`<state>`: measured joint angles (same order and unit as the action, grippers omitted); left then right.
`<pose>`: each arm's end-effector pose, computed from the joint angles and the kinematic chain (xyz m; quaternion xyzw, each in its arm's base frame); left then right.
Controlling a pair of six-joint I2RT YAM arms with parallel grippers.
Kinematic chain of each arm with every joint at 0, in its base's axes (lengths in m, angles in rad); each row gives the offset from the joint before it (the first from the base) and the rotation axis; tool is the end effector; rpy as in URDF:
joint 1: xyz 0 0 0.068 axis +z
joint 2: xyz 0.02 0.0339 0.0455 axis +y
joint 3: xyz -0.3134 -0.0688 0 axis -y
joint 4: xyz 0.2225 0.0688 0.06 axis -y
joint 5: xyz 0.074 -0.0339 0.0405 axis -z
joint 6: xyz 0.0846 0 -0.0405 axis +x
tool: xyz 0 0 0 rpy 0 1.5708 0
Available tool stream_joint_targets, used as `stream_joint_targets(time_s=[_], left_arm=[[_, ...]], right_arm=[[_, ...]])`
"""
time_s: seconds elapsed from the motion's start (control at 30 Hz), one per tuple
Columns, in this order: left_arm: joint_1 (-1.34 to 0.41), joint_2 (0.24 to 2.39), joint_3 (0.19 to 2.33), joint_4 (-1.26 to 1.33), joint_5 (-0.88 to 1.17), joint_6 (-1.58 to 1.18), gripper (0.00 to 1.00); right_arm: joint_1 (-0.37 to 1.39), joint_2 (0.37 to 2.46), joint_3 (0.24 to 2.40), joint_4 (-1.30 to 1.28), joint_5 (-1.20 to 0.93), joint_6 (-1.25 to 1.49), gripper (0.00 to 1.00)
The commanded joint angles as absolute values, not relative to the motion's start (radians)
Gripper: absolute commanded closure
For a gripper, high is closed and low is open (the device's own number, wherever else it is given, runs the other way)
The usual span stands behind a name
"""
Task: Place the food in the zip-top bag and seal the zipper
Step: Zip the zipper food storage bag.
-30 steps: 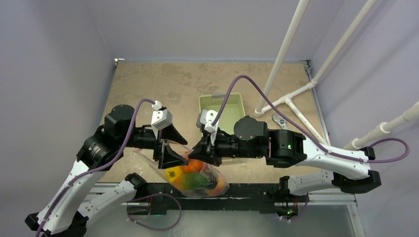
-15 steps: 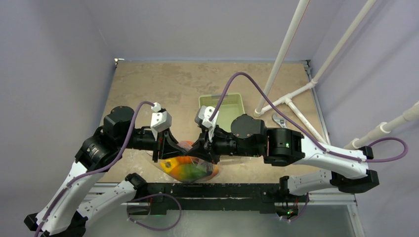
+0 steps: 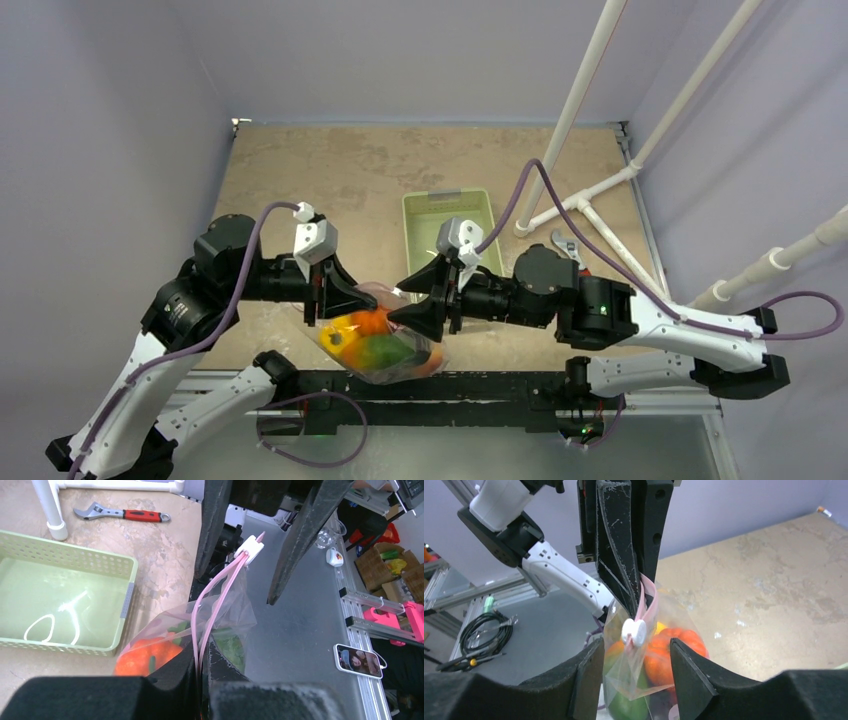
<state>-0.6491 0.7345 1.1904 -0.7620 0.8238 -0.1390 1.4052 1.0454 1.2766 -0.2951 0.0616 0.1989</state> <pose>0.0311 -0.1015 0.4358 0.4155 0.6556 -0.5061 0.3761 0.0420 0.2198 0.4839 -0.3962 0.6123 0.4759 0.4916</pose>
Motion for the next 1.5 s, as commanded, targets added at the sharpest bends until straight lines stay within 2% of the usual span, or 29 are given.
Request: stream_joint_targets(time_s=[0.0,0.2,0.5,0.83,1.0,1.17,1.23,1.37,1.47], left_arm=[[-0.652,0.725,1.255,-0.654,0.827,-0.182,1.0],[-0.652,0.738,1.264,-0.632,0.838,-0.198,1.0],[-0.652,0.736,1.267,-0.615,0.847,-0.211,1.0],[-0.651,0.729,1.281,-0.615,0.852,-0.216,1.0],[-0.651,0.732,1.29,-0.614,0.846,-0.219,1.0],[-0.651,0.73,1.297,-0.613,0.844,-0.221,1.0],[-0.651,0.729,1.296,-0.613,0.844,-0.223,1.0],[-0.65,0.726,1.294,-0.616,0.844,-0.224,1.0],[-0.651,0.721,1.29,-0.617,0.843,-0.224,1.0]], right_arm=[[1.404,0.994,1.196,-0.111,0.065,0.161,0.45],[1.404,0.978,1.126,-0.009,0.092,0.145,0.45],[1.404,0.975,1.097,0.119,0.128,0.111,0.52],[1.404,1.002,1.094,0.14,0.104,0.095,0.68],[1.404,1.002,1.086,0.155,0.087,0.1,0.6],[1.404,1.007,1.081,0.175,0.097,0.104,0.58],[1.404,1.005,1.081,0.188,0.109,0.104,0.61],[1.403,1.008,1.085,0.203,0.113,0.094,0.78],[1.404,1.011,1.085,0.206,0.113,0.086,0.87]])
